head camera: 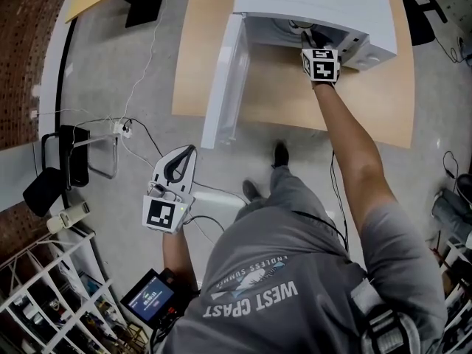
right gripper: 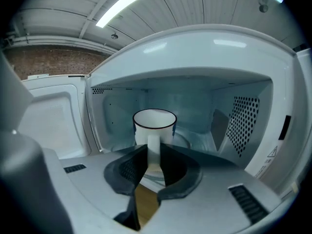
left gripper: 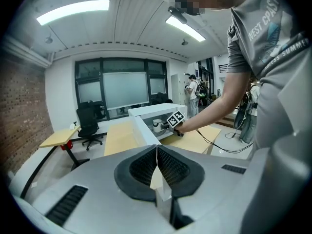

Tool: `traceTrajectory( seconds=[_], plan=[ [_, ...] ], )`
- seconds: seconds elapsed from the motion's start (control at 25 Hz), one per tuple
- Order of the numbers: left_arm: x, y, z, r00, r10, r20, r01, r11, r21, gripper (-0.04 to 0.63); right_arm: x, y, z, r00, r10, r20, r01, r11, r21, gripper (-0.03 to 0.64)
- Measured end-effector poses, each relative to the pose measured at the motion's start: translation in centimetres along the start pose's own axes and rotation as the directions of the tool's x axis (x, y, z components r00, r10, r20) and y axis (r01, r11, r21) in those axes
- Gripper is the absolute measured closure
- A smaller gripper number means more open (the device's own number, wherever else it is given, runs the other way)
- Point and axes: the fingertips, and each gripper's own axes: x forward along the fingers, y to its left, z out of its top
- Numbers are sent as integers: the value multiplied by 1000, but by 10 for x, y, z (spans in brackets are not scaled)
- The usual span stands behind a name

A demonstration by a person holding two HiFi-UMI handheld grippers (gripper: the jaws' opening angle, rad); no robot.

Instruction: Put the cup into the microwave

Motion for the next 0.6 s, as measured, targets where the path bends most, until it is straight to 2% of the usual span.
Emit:
traceTrajectory(
  seconds=[0.28, 0.6],
  plan=[
    [2, 1, -7, 1000, 5, -16, -6, 1000, -23, 574, 11, -2, -5, 999, -20, -41, 21, 1000, 14, 545],
    [5, -4, -9, 1000, -1, -18, 0, 999, -36, 574, 20, -7, -3, 999, -14, -35, 15, 1000, 21, 545]
  ],
)
